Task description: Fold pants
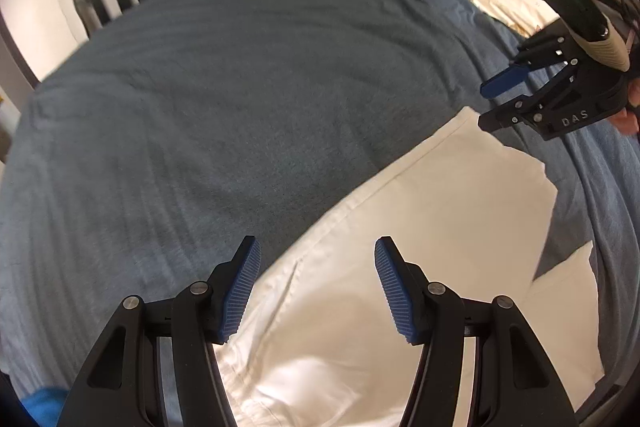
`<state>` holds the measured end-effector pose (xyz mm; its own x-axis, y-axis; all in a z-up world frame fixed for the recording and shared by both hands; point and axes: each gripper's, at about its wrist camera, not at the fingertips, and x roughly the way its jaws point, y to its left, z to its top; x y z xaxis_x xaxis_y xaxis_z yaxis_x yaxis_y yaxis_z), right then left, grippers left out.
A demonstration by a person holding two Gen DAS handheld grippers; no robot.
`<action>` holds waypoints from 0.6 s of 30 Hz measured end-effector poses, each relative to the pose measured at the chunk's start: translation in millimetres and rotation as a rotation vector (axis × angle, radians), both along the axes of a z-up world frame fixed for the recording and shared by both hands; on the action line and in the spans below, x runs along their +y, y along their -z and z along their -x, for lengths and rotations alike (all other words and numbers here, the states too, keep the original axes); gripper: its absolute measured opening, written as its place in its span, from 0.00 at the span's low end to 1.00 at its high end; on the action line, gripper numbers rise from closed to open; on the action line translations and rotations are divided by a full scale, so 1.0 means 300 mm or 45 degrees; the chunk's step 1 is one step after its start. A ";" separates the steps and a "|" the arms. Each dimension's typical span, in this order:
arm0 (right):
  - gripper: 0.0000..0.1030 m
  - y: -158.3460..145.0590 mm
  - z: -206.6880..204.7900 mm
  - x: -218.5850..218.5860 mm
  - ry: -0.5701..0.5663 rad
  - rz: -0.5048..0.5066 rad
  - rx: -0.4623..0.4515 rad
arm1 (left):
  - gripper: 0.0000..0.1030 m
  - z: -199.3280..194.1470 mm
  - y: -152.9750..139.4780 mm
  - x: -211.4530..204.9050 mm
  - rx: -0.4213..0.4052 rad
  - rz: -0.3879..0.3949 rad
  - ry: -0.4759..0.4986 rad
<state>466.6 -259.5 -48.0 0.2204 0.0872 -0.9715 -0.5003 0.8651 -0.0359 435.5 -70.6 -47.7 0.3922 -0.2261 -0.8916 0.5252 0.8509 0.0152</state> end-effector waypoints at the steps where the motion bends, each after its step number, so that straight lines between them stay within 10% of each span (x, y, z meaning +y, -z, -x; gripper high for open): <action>1: 0.40 0.006 -0.018 0.012 -0.043 0.001 0.027 | 0.57 -0.030 0.020 0.000 0.045 -0.007 0.028; 11: 0.40 0.153 -0.157 0.114 -0.570 0.151 0.421 | 0.55 -0.190 0.130 -0.027 0.349 -0.067 0.291; 18: 0.40 0.238 -0.203 0.098 -0.626 0.245 0.525 | 0.50 -0.226 0.207 -0.041 0.475 -0.085 0.337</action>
